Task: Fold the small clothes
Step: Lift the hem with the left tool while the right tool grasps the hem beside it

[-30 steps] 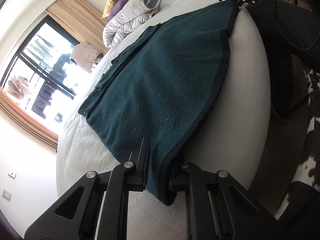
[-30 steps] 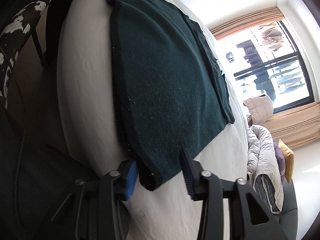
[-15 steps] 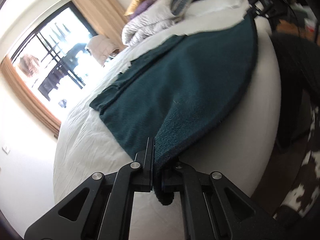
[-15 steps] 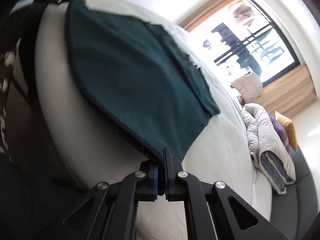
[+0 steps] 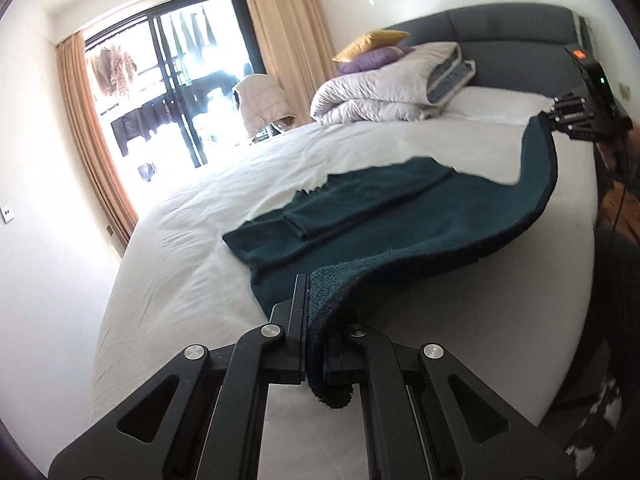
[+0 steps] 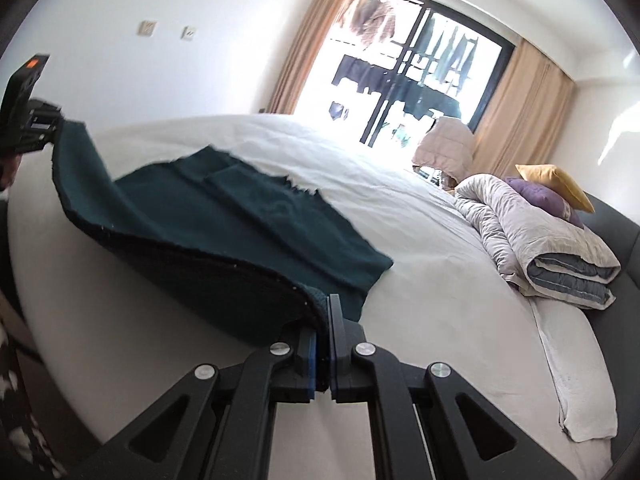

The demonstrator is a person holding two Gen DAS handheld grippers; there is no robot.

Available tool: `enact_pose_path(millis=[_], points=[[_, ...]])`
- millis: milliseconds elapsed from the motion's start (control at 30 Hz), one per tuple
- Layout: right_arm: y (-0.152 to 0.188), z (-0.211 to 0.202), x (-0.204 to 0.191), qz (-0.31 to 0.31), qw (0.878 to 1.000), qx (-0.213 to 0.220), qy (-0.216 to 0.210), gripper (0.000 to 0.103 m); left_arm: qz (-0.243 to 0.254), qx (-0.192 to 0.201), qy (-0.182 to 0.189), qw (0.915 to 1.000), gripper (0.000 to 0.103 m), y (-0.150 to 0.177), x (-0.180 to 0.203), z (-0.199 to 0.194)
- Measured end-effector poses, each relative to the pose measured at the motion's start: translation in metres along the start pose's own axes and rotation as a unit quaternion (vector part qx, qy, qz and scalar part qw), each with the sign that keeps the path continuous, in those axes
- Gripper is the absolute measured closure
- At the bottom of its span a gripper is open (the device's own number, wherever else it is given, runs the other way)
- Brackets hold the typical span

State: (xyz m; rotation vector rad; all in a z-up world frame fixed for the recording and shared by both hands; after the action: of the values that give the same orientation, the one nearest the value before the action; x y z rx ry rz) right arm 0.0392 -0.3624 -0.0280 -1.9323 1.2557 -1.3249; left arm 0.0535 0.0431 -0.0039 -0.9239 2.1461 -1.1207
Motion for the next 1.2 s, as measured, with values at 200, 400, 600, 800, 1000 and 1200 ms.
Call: enact_pose_path(millis=[200, 400, 600, 800, 1000, 1200], points=[[-0.036, 0.066, 0.028, 0.048, 0.998, -0.021, 0.018, 0.099, -0.064, 0.004, 0.003, 0.998, 0.1, -0.049, -0.064, 0.046], [-0.061, 0.154, 0.044, 0.066, 0.995, -0.064, 0.024, 0.099, -0.081, -0.038, -0.001, 0.996, 0.1, -0.085, -0.119, 0.129], [-0.065, 0.25, 0.053, 0.084, 0.988, -0.131, 0.01, 0.099, -0.109, -0.091, 0.004, 0.9898, 0.1, -0.096, -0.173, 0.22], [-0.054, 0.331, 0.042, 0.087, 0.975, -0.202, -0.004, 0.099, -0.158, -0.161, 0.02, 0.974, 0.1, -0.07, -0.211, 0.299], [-0.045, 0.368, 0.034, 0.09, 0.967, -0.239, -0.013, 0.099, -0.187, -0.191, 0.034, 0.963, 0.1, -0.054, -0.224, 0.341], [-0.05, 0.381, 0.038, 0.095, 0.961, -0.259, -0.014, 0.099, -0.213, -0.201, 0.047, 0.9549, 0.1, -0.061, -0.237, 0.351]])
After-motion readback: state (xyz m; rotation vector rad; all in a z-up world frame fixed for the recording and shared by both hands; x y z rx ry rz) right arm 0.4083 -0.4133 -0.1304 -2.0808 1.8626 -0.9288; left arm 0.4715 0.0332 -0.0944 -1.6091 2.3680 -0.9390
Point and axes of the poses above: each gripper's, at about its wrist camera, not at the fingertips, and z roughly the way its jaws point, x to its right, y to its underside, the point moved 2 cm from there along z, roughly the way its jaws point, and after that the axes turned 11 degrees about y, right-handed, at the moved point
